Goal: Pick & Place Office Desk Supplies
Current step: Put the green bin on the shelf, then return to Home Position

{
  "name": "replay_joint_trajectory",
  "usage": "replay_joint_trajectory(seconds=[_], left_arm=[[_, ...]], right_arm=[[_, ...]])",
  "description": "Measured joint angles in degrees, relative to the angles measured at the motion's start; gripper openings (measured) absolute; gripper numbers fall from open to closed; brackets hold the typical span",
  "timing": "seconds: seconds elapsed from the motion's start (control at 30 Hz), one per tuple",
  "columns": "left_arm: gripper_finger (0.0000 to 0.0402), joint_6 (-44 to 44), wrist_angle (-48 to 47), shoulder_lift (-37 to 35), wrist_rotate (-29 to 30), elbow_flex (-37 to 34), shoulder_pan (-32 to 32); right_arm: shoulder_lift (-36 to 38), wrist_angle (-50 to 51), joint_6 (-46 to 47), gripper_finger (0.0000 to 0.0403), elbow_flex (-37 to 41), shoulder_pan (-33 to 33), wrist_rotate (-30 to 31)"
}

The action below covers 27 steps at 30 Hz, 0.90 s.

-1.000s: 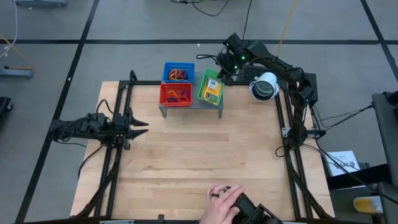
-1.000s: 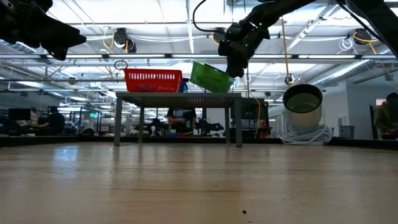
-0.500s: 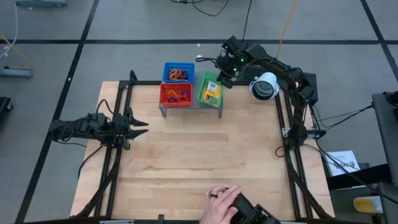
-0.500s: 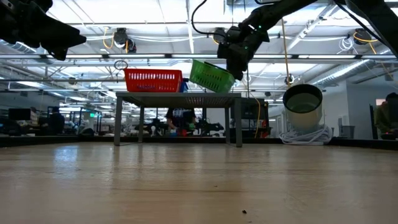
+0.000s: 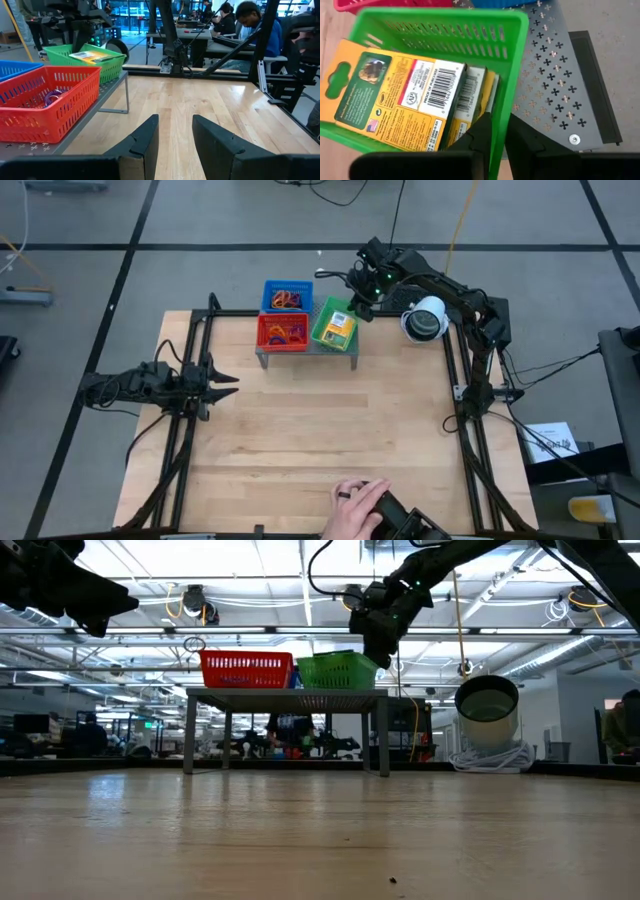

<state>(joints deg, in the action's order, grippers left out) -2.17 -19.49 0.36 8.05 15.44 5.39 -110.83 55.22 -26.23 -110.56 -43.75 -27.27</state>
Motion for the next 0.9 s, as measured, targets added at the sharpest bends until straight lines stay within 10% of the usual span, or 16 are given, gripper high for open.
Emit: replay_joint_trajectory(seconds=[0.9], left_arm=[[0.0129, 0.00, 0.01, 0.02, 0.00, 0.00, -0.01]], right_arm=[[2.08, -15.51, 12.04, 0.0107, 0.02, 0.37, 0.12]])
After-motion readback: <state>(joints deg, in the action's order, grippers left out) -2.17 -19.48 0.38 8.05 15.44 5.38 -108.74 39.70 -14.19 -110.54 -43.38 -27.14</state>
